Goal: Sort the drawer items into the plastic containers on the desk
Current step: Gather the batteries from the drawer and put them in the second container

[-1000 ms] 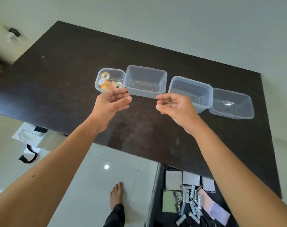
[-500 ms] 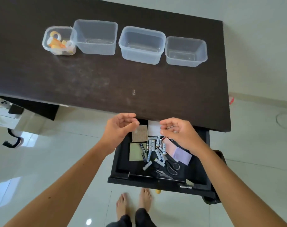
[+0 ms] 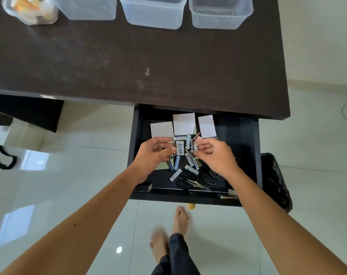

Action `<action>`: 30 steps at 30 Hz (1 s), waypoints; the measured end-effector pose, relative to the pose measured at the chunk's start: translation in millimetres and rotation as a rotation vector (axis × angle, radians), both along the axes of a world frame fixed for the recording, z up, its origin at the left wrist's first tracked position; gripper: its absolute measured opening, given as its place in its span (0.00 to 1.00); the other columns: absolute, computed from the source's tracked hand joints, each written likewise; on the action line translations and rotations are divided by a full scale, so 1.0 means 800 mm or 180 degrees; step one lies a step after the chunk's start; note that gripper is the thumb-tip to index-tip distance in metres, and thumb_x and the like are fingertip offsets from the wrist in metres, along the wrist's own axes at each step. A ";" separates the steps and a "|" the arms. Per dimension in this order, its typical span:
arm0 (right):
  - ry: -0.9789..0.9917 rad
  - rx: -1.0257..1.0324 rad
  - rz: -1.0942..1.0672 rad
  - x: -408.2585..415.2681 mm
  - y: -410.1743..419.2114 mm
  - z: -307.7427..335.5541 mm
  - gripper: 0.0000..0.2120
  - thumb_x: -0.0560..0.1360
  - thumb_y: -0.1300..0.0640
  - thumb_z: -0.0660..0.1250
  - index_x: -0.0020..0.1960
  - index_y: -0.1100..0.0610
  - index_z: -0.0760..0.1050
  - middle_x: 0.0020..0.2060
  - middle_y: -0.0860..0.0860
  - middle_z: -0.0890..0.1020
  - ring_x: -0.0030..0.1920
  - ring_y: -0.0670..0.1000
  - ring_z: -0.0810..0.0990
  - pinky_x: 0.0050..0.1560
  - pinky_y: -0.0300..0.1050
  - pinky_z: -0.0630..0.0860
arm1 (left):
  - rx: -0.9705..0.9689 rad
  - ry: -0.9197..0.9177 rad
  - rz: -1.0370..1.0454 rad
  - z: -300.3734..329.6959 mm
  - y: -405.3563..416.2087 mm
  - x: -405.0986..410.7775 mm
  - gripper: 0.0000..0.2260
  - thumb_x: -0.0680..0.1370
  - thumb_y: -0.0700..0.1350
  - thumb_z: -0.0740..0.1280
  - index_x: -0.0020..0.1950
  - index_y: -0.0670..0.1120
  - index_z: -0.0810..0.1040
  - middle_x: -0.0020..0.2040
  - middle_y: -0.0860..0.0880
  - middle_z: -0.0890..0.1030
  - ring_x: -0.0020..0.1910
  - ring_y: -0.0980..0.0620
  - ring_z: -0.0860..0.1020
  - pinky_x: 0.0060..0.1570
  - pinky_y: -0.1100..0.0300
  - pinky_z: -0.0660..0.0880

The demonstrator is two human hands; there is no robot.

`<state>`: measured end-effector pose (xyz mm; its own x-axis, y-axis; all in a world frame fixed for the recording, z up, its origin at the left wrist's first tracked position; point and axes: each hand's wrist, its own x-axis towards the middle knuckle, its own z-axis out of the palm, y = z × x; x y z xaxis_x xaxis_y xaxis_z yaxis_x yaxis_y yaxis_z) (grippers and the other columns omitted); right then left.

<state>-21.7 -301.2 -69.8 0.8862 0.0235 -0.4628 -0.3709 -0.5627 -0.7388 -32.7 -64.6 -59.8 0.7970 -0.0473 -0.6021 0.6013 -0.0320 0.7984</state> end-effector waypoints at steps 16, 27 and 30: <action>-0.0633 -0.0901 0.0235 0.008 0.025 -0.027 0.11 0.75 0.60 0.76 0.57 0.55 0.82 0.51 0.51 0.84 0.48 0.49 0.82 0.48 0.42 0.76 | 0.1286 -0.0397 0.0041 -0.029 -0.015 -0.005 0.17 0.75 0.45 0.80 0.61 0.51 0.80 0.52 0.53 0.80 0.46 0.55 0.82 0.46 0.63 0.81; -0.0071 0.0300 -0.0258 -0.002 0.002 -0.005 0.13 0.82 0.64 0.67 0.59 0.48 0.82 0.54 0.53 0.84 0.39 0.48 0.89 0.42 0.46 0.86 | 0.1703 -0.0449 0.0336 -0.031 -0.043 -0.004 0.19 0.74 0.39 0.79 0.61 0.50 0.78 0.56 0.53 0.81 0.46 0.55 0.81 0.48 0.61 0.79; 0.0085 0.0478 -0.0391 -0.001 0.001 0.002 0.08 0.82 0.63 0.68 0.57 0.54 0.82 0.50 0.56 0.85 0.33 0.39 0.85 0.30 0.31 0.76 | 0.1398 -0.0344 0.0503 -0.029 -0.038 -0.005 0.20 0.74 0.36 0.78 0.62 0.51 0.78 0.58 0.54 0.82 0.47 0.56 0.82 0.48 0.64 0.79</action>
<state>-22.3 -300.7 -68.2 0.8741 -0.0135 -0.4856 -0.4506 -0.3961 -0.8001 -37.1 -95.0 -83.4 0.8331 0.3200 -0.4513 0.5403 -0.2952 0.7880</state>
